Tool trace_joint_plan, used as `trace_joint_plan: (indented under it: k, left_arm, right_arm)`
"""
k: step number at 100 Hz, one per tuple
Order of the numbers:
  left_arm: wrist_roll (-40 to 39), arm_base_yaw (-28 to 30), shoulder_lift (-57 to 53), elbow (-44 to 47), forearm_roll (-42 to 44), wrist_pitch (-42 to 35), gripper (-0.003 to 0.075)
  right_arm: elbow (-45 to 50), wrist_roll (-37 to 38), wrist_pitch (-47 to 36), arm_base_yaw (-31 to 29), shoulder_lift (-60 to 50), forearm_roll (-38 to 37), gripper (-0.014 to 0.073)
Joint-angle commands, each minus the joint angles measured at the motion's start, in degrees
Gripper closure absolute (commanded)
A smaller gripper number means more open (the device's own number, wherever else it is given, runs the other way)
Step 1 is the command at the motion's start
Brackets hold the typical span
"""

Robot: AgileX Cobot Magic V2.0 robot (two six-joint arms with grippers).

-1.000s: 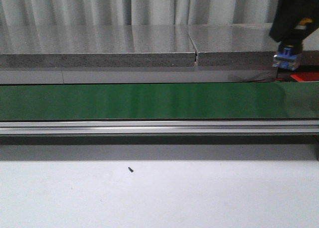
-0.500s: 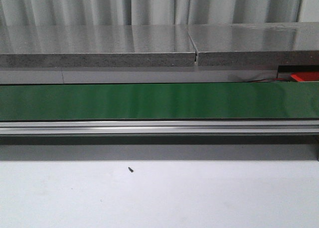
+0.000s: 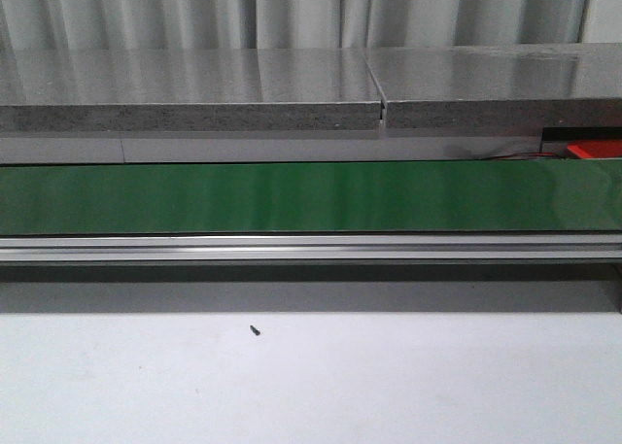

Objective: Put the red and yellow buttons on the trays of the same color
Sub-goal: 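Carry the yellow button into the yellow tray and open the right gripper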

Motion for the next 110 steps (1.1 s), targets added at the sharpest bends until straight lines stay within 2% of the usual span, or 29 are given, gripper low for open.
trace_joint_plan:
  k: [1, 19, 60, 70, 80, 87, 110]
  left_arm:
    - [0.04, -0.46, 0.33, -1.54, -0.83, -4.18, 0.0739]
    - [0.04, -0.46, 0.33, -1.54, -0.83, -4.18, 0.0739]
    - [0.04, -0.46, 0.33, -1.54, -0.83, -4.18, 0.0739]
    - [0.04, -0.46, 0.33, -1.54, -0.83, -4.18, 0.0739]
    - [0.04, -0.46, 0.33, -1.54, -0.83, -4.18, 0.0739]
    - [0.04, -0.46, 0.33, -1.54, -0.83, -4.18, 0.0739]
    - [0.04, -0.46, 0.33, -1.54, -0.83, -4.18, 0.0739]
  right_arm:
    - [1.77, 0.03, -7.44, -0.62, -1.93, 1.41, 0.0431]
    - [5.76, 0.07, -11.81, -0.62, 0.25, 2.06, 0.0431]
    - [5.88, 0.07, -12.41, -0.62, 8.37, 4.30, 0.0422]
    - [5.69, 0.02, -12.71, -0.62, 8.37, 4.32, 0.0335]
    - [5.58, 0.02, -12.58, -0.62, 8.37, 4.39, 0.0168]
    - [5.58, 0.02, -12.28, -0.62, 8.37, 4.53, 0.0097]
    - [5.58, 0.02, -12.37, -0.62, 6.40, 4.58, 0.0087]
